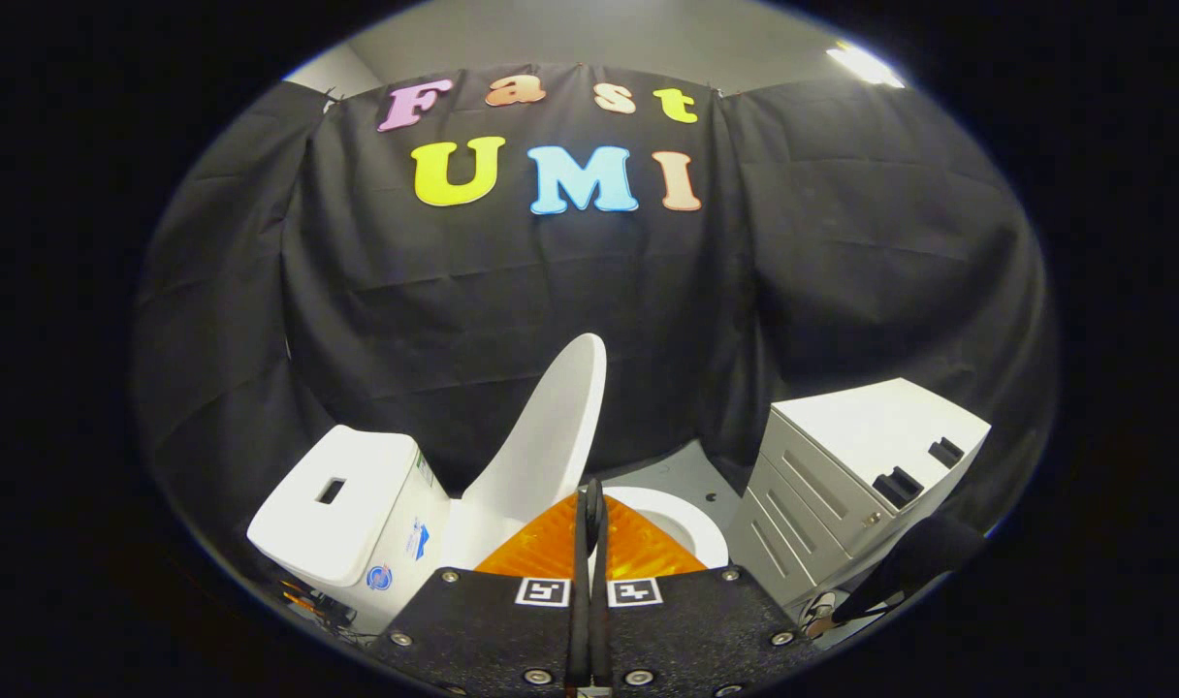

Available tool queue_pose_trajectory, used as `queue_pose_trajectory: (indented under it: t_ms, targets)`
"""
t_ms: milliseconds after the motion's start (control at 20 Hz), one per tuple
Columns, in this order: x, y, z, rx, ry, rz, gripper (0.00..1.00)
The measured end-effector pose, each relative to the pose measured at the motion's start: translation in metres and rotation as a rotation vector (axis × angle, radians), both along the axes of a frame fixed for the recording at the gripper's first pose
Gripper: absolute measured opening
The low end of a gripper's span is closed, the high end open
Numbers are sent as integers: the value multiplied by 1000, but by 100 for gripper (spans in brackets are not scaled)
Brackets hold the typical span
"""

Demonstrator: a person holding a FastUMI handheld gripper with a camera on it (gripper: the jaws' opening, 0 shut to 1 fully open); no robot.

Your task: Open the toilet lid.

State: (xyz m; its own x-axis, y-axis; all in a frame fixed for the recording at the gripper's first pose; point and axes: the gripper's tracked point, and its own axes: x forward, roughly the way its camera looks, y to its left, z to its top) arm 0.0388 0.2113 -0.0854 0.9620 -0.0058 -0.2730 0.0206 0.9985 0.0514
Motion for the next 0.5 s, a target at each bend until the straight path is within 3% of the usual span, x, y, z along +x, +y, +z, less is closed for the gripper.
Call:
queue_pose_trajectory:
  t_ms: [500]
  targets:
    - [-9, 65, 36, -58, -77, 101, 0]
